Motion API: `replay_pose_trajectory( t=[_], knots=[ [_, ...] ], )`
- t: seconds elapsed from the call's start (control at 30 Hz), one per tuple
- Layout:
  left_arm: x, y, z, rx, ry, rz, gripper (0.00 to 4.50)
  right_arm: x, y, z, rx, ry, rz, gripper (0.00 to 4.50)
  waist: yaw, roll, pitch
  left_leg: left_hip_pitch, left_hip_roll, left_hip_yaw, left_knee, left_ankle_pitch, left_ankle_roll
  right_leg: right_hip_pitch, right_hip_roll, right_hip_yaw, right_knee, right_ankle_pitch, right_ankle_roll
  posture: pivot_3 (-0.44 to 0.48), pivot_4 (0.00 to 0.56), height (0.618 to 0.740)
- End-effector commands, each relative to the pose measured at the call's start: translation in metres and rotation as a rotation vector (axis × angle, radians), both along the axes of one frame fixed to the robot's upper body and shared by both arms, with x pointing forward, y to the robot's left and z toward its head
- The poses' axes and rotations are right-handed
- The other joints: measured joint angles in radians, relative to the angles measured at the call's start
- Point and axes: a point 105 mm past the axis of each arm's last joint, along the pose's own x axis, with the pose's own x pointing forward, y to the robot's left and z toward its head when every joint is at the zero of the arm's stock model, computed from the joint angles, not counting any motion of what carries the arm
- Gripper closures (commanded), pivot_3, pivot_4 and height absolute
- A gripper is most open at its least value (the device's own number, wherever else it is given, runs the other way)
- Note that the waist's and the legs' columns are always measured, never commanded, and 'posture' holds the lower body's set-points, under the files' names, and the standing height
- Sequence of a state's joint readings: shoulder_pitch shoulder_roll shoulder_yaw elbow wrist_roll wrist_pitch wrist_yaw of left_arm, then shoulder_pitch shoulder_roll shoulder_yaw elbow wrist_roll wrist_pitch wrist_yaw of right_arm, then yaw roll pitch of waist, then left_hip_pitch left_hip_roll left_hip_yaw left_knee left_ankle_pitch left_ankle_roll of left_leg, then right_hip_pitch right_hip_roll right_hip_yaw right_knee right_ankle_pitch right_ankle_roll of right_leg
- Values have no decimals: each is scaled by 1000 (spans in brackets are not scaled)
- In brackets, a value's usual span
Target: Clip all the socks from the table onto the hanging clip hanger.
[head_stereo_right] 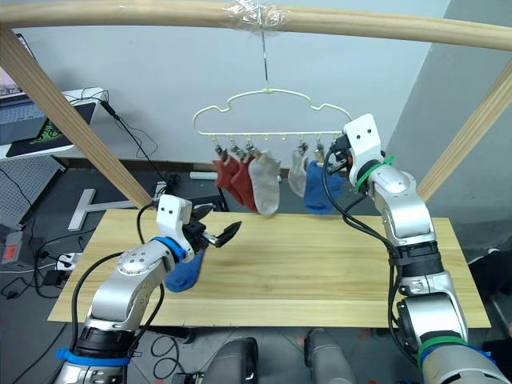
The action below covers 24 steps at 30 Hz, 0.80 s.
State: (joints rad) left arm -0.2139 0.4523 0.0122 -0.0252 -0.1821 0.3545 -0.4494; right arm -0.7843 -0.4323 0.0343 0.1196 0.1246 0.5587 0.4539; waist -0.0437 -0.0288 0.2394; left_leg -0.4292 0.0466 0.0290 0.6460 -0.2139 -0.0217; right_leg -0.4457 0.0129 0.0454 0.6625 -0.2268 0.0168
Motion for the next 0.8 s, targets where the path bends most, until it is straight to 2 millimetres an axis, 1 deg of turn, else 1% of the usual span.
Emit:
replay_pose_trajectory(
  t=[0.03, 0.13, 0.2, 0.27, 0.33, 0.4, 0.57, 0.7, 0.8],
  knots=[
    [4, 31, -15, 58, -5, 134, 0, -11, 1, 18, -18, 22, 73, 4456, 0, 0, 0, 0, 0, 0, 0, 0, 0, 0, 0, 0, -1, 0, 0, -43, 236, 740],
    [9, 49, -27, 69, 14, 223, 0, -16, 2, 22, -27, 61, 105, 4456, 3, 0, 0, -1, 0, -1, 0, 0, 0, 0, -1, -1, -1, 0, 0, -43, 236, 740],
    [11, 56, -33, 66, 29, 257, 0, -17, 1, 25, -26, 66, 104, 4456, 3, 0, 0, -1, 0, -1, 0, 0, 0, 0, -1, -2, 0, 0, 0, -43, 236, 740],
    [12, 65, -42, 97, 47, 283, 0, -21, 2, 29, -4, 106, 124, 4456, 3, 0, 0, -1, 0, -2, 0, 0, 0, 0, -1, -2, 0, 0, 0, -48, 240, 740],
    [18, 72, -47, 107, 59, 312, 0, -25, 4, 35, 112, 180, 130, 4456, 3, 0, 0, -1, 0, -1, 0, 0, 0, 0, -1, -2, 0, 0, 0, -57, 244, 740],
    [22, 76, -49, 110, 64, 327, 0, -26, 4, 39, 174, 216, 126, 4456, 3, 0, 0, -1, 0, -1, 0, 0, 0, 0, -1, -2, 0, 0, 0, -57, 244, 740],
    [28, 83, -59, 92, 103, 350, 0, -29, 6, 40, 225, 256, 115, 4456, 3, 0, 0, -1, 0, -1, -1, 0, 0, -1, -1, -2, 0, 2, -3, -57, 244, 740],
    [23, 82, -80, 21, 229, 341, 0, -30, 3, 41, 219, 253, 103, 4456, -3, 0, 0, -2, 0, -1, -1, 0, 0, -1, -1, -2, 0, 2, -4, -82, 249, 740],
    [18, 79, -90, -34, 289, 320, 0, -31, 1, 43, 224, 252, 95, 4456, -8, 0, 0, -2, 0, -1, -1, 0, 0, -1, -1, -2, 0, 2, -3, -82, 249, 740]
  ],
)
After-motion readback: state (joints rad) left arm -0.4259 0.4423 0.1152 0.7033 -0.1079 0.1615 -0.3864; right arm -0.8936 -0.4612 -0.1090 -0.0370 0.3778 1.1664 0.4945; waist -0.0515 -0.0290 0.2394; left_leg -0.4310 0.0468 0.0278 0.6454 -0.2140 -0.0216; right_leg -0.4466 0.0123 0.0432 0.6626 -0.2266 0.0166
